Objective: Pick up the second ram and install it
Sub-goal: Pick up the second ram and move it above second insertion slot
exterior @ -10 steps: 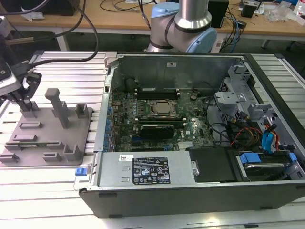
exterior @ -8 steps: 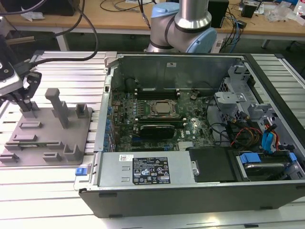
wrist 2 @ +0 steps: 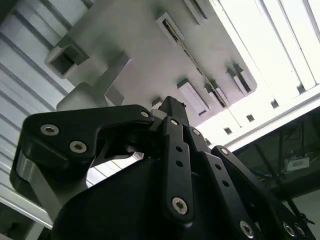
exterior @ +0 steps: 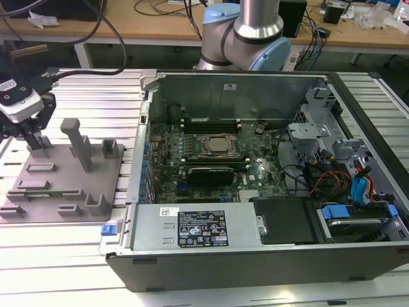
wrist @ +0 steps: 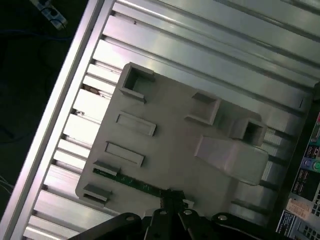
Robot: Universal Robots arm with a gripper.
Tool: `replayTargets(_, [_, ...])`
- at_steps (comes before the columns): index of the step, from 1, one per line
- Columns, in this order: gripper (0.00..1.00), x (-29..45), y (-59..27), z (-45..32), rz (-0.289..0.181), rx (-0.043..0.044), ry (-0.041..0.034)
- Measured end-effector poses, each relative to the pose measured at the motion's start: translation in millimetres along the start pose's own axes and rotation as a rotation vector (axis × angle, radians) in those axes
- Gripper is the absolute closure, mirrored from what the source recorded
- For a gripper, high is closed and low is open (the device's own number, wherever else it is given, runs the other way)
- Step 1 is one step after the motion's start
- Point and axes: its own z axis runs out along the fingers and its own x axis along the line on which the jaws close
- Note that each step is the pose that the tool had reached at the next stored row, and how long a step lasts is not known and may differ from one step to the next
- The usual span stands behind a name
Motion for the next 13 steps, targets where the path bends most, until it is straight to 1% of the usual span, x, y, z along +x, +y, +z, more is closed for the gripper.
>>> replayTargets(2, [0.92, 0.4, 0.2, 0.8, -0.045, -0.0009, 0.0009])
replayTargets(4, [0.92, 0.5, 0.2, 1.8, -0.125, -0.0024, 0.0028])
replayTargets(5, [0.92, 0.5, 0.2, 2.4, -0.174, -0.0033, 0.0038])
replayTargets(8, [0.92, 0.5, 0.1, 3.4, -0.235, -0.0042, 0.0053])
replayTargets(9, [0.92, 0.5, 0.1, 4.3, -0.276, -0.0046, 0.0064])
replayTargets(12, [0.92, 0.6, 0.1, 6.2, -0.367, -0.0060, 0.0087])
replayTargets(13, [0.92, 0.6, 0.0, 7.3, -0.419, -0.0068, 0.0099])
